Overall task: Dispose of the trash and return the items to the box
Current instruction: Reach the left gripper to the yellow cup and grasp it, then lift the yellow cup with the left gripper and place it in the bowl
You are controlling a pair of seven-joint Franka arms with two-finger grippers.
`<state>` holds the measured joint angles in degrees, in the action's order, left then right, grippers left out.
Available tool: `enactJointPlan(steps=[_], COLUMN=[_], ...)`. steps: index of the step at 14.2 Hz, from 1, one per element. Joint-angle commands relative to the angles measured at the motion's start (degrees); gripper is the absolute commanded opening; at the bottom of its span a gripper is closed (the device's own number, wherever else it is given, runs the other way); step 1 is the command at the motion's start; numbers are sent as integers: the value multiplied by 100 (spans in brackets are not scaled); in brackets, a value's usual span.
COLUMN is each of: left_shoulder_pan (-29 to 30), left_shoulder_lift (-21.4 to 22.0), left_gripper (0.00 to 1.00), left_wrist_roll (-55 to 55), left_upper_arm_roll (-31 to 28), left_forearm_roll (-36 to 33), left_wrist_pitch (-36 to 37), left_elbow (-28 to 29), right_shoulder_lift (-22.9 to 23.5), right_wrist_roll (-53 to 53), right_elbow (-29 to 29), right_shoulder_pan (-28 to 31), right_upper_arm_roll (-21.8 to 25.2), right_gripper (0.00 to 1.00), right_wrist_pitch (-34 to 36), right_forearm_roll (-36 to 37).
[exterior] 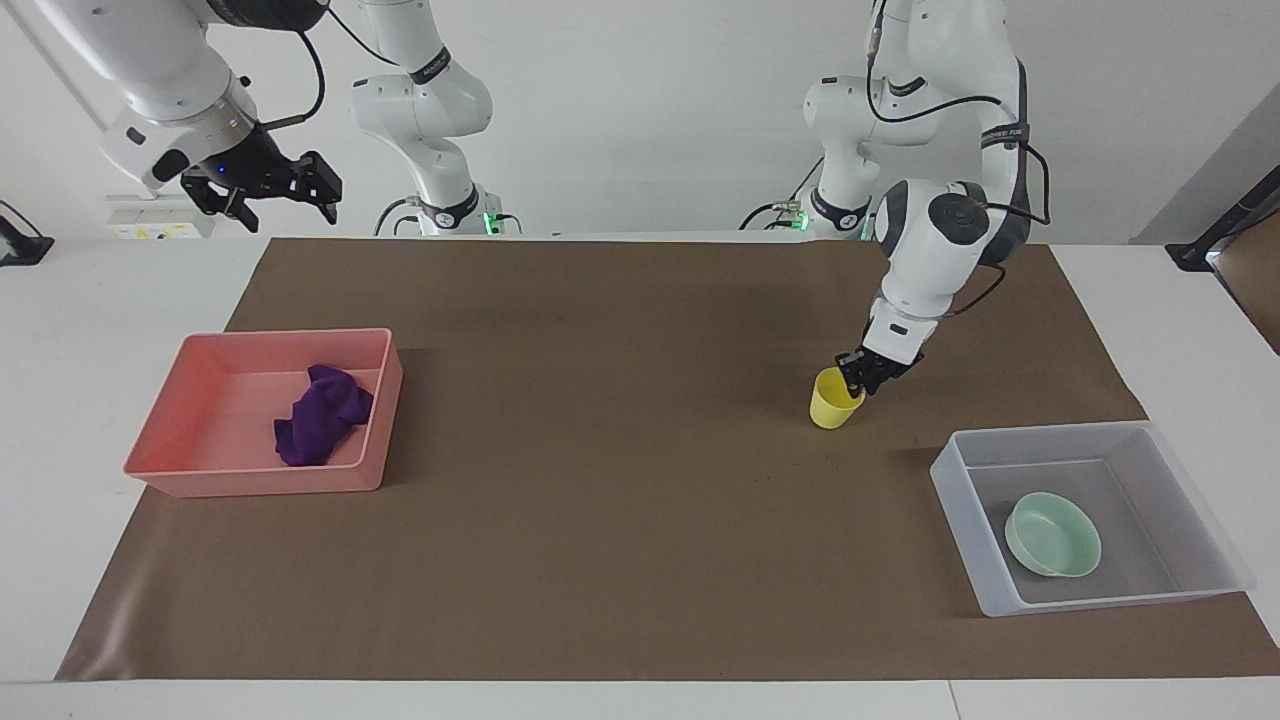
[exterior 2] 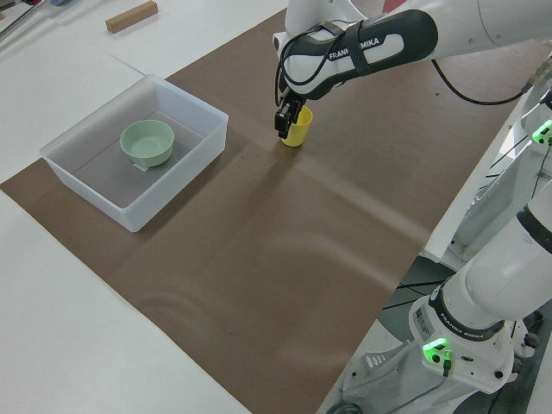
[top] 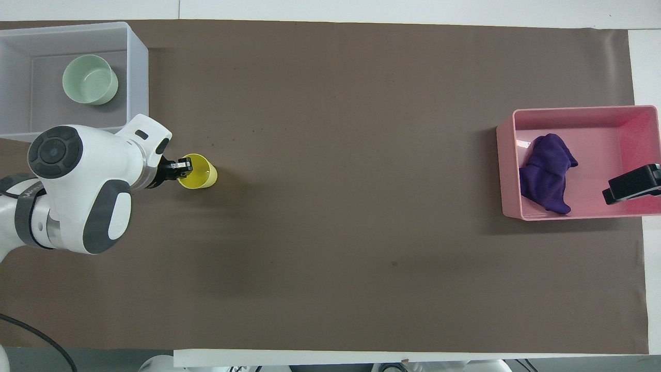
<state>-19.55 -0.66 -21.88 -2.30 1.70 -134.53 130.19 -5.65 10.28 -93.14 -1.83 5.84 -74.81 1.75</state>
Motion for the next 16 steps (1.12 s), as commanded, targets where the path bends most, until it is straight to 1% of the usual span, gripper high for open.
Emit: enactJointPlan(steps=[1,2,4,5,7,8,9,11,12,13,15,16], left_shoulder_pan=[-137,-145,-137,-137,-23,134,423,985,1406,1654,1884,2094], left_shoulder_lift=[48,39,-39,-5,22,-57,-249,-583,-811,-1100,-1724,-2014], left_gripper=[0,0,0,0,0,0,0,0,0,0,0,0], left_wrist_roll=[-132,-159,-159,-159,-80,59,409,1217,1465,1580,1747,1879], left_upper_arm_roll=[-68,-68,-68,-68,-121,-147,-148,-148,-148,-130,-156,-156], left_forearm_roll=[-47,-47,-47,-38,-38,-38,-38,-38,-29,-38,-82,-82], left_wrist_pitch=[-74,-39,232,452,1310,1759,2085,2089,1888,1573,1167,1026], left_elbow=[86,16,-352,-589,-1386,-1948,-2406,-3023,-3278,-3446,-3806,-4025], right_shoulder_lift=[-85,-85,-85,-94,-94,-94,-94,-94,-85,-85,-85,-94], right_wrist_roll=[115,115,115,115,115,115,115,115,115,115,115,115], right_elbow=[-108,-116,-108,-108,-116,-108,-108,-108,-108,-108,-108,-108], right_shoulder_pan=[69,60,60,68,69,69,69,69,69,69,69,69], right_upper_arm_roll=[-30,-30,-30,-30,-30,-30,-30,-30,-30,-30,-30,-30], right_gripper=[100,100,100,100,100,100,100,100,100,100,100,100], right_wrist_pitch=[-60,-51,-33,-33,-33,-25,-24,-24,-24,-24,-24,-16], right_forearm_roll=[19,19,19,19,19,19,19,19,19,19,19,19])
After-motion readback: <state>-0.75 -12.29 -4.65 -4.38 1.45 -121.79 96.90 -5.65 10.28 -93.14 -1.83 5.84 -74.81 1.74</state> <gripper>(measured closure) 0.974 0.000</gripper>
